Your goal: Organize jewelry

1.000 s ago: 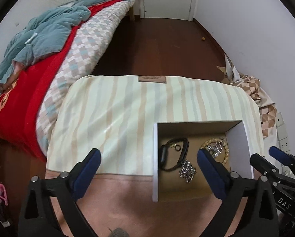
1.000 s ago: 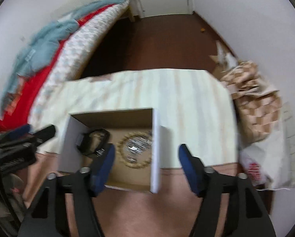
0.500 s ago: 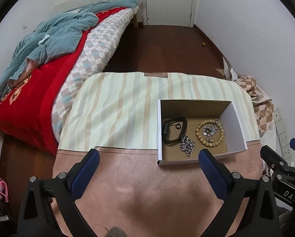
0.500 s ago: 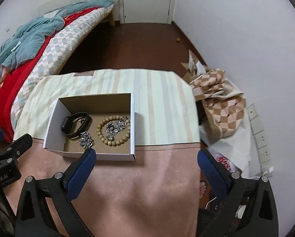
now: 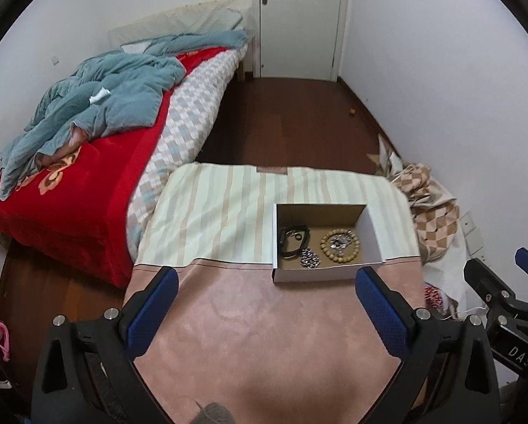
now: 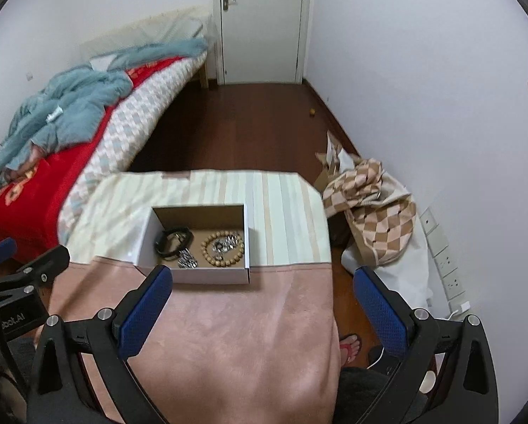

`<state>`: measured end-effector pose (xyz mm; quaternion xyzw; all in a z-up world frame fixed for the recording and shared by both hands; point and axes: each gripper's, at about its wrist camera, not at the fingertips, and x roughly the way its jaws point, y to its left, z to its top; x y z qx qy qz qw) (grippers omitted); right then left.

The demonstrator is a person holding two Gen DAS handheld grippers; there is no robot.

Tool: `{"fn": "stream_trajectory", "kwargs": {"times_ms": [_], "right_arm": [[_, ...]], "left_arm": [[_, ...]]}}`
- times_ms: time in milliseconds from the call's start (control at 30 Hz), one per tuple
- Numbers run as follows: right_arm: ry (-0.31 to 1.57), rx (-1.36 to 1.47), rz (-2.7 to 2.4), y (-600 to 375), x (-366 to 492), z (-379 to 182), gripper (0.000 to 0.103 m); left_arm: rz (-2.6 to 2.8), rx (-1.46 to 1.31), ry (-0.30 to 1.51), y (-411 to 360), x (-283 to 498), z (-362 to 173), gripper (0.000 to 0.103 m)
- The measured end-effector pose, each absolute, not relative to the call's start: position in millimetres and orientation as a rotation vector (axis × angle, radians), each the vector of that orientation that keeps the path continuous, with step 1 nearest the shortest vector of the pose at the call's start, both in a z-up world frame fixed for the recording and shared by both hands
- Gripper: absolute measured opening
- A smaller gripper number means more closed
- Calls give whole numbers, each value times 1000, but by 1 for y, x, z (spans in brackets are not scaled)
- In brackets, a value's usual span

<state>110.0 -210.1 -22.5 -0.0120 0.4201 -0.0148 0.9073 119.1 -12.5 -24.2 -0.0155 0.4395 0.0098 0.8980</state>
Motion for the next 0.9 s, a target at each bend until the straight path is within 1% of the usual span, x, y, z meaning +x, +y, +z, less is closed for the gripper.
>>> {"fn": "stream_trajectory", "kwargs": {"times_ms": [233, 433, 600, 900], "right_arm": [[783, -32, -19, -207, 64, 35, 103], [743, -42, -13, -202, 38, 69, 103], [736, -40, -8, -203, 26, 86, 103], [745, -45, -11, -202, 20, 98, 103]], "left_arm": [[40, -35, 859, -4, 80, 16, 102], [32, -52, 876, 0, 60, 32, 102], [31, -43, 873, 0, 51, 42, 102], [28, -38, 872, -2, 46, 54, 102]]}}
